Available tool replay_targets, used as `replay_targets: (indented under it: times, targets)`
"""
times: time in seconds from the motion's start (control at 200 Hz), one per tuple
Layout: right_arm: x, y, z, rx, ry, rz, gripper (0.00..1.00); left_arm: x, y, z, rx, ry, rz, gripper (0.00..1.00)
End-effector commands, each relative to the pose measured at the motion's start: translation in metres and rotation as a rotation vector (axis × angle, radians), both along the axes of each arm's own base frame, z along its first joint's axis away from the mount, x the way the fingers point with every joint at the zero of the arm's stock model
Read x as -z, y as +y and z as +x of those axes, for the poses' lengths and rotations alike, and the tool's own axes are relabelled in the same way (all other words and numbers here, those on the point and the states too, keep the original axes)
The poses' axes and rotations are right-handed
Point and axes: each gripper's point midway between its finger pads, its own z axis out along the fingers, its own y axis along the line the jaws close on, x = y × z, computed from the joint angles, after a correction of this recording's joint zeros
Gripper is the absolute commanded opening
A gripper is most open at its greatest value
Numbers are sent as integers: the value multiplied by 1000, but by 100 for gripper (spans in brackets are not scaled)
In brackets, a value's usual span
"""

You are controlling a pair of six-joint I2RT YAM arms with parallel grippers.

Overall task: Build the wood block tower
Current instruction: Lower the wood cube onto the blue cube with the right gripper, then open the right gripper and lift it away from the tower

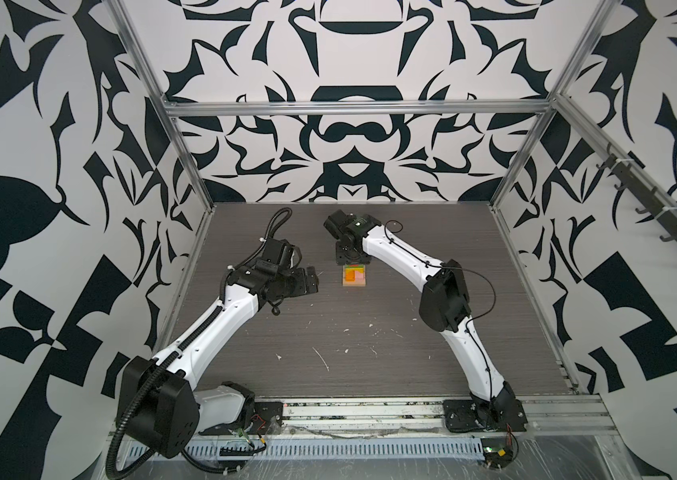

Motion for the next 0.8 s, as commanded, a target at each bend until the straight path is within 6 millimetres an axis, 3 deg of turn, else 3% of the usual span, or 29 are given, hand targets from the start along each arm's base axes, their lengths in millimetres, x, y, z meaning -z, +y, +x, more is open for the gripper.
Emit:
replay_targets:
  times: [0.0, 0.43, 0.7, 0.795]
  targets:
    - [-48, 1, 0, -9, -84, 54, 60, 1, 0, 1, -3, 5, -6, 99]
    - [-89, 5, -2, -67, -182, 87, 82, -8, 3, 6, -9, -20, 17, 100]
    - [-124, -17, -11, -99, -284, 61, 97, -14, 15, 22, -36, -51, 99, 99]
    - [-132, -27, -17, -114, -322, 56, 98, -19, 22, 31, -54, -63, 109, 99]
